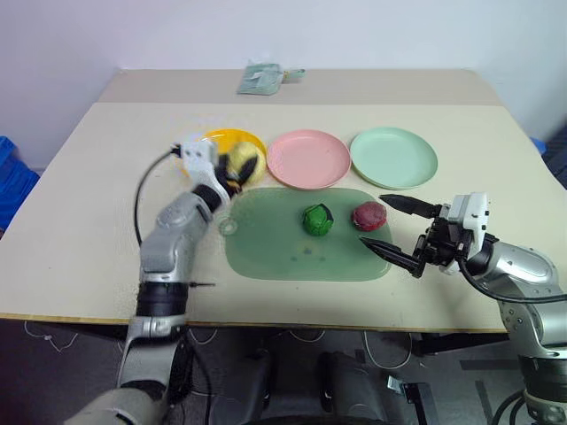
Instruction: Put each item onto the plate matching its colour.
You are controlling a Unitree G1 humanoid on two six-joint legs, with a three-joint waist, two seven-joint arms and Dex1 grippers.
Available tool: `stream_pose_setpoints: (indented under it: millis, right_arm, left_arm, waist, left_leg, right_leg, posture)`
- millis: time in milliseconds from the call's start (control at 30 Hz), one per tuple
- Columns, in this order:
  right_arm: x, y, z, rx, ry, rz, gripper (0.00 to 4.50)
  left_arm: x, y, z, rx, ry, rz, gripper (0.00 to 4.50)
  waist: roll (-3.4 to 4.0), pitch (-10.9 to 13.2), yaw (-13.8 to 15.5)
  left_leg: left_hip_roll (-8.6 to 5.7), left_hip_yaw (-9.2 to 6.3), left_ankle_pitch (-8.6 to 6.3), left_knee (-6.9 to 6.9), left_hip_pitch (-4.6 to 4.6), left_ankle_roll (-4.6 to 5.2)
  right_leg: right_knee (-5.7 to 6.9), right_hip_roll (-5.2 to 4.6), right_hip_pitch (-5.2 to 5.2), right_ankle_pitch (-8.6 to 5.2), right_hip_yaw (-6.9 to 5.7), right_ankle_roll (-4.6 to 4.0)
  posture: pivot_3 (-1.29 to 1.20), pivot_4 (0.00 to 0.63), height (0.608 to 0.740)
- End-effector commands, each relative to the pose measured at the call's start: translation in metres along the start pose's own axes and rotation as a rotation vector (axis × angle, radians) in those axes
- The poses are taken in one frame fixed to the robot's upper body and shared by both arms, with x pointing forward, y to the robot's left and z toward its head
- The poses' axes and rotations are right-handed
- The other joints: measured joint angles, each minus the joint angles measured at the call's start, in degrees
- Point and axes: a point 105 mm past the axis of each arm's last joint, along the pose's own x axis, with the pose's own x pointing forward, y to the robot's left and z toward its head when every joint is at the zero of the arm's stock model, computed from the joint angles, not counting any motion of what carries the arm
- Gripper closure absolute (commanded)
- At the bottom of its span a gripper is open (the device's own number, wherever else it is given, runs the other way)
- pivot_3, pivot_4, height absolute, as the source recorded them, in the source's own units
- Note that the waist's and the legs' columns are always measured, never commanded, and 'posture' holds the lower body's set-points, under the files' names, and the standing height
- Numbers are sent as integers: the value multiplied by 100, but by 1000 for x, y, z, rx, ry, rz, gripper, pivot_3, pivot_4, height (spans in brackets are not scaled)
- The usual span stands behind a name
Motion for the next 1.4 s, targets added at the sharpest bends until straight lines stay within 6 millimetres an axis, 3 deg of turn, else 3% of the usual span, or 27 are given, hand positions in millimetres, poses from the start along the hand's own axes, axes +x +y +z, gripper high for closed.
stream_pose_setpoints:
  millis: [33,100,167,233,433,533,700,800,900,1000,1100,1267,1400]
  right_arm:
    - [8,-2,13,-46,-50,4,0]
    - [10,-4,13,-47,-52,4,0]
    - [12,-6,13,-50,-55,2,0]
    - [14,-7,13,-52,-58,0,0]
    - [14,-6,14,-55,-64,-8,0]
    - [11,-6,14,-53,-61,-16,0]
    - [9,-4,13,-46,-59,-23,0]
    - [11,-2,11,-43,-58,-19,0]
    - [20,4,8,-17,-52,11,0]
    - [35,13,4,33,-44,43,0]
    - [52,20,3,83,-50,59,0]
    - [70,16,-10,117,-1,21,0]
    - [79,14,-21,143,33,25,0]
  left_arm:
    - [12,32,14,20,-46,130,1756]
    - [18,36,12,34,-44,143,1756]
    - [26,38,7,33,-35,157,713]
    - [31,38,1,37,-28,167,42]
    - [27,18,-4,51,-38,51,42]
    - [11,-16,-5,31,-25,-147,42]
    - [-22,-70,-31,44,129,-471,42]
    - [-29,-83,-44,84,197,-549,42]
    - [-36,-89,-37,76,182,-609,42]
    - [-68,-85,-28,113,154,-718,42]
    - [-117,-62,-31,265,209,-817,42]
    - [-181,-19,-19,328,317,-859,42]
    - [-207,-9,-7,362,336,-875,42]
  waist:
    - [0,0,8]
    - [-1,0,13]
    - [-7,2,30]
    - [-11,5,32]
    - [-12,5,-11]
    - [-12,4,-15]
    - [-10,4,9]
    - [-10,3,7]
    - [-9,3,-10]
    - [-6,1,-105]
    - [4,-3,-252]
    - [3,-1,-259]
    - [4,-2,-136]
  left_leg:
    - [0,1,1,0,0,-1]
    - [-1,1,3,1,0,-1]
    - [-3,1,3,2,-2,-1]
    - [-6,1,3,7,-5,-1]
    - [-7,2,3,5,-8,-1]
    - [-5,3,12,2,-7,-16]
    - [-4,4,2,5,-7,1]
    - [-1,2,2,10,-5,-5]
    - [5,2,4,10,-3,-6]
    - [12,4,4,-5,-4,-5]
    - [15,3,8,-20,-3,-28]
    - [18,1,-1,-26,-3,-19]
    - [17,1,-9,-22,-3,-30]
  right_leg:
    - [1,1,0,1,0,0]
    - [-1,11,1,3,0,3]
    - [-4,10,2,5,0,6]
    - [-4,9,1,8,0,9]
    - [-5,7,-3,13,2,12]
    - [-3,8,-6,15,5,8]
    - [0,9,-6,19,7,2]
    - [0,14,-2,22,7,-4]
    - [-1,15,-3,22,8,-5]
    - [-1,16,-13,22,15,-7]
    - [5,22,-33,23,30,-21]
    - [3,25,-41,12,36,-49]
    - [-8,25,-36,9,35,-54]
  posture:
    - [0,150,740]
    - [0,150,740]
    - [0,150,740]
    - [0,150,740]
    - [0,150,740]
    - [0,150,740]
    - [0,150,740]
    - [0,150,740]
    - [0,150,740]
    - [0,150,740]
    - [0,150,740]
    - [0,150,740]
    - [0,150,740]
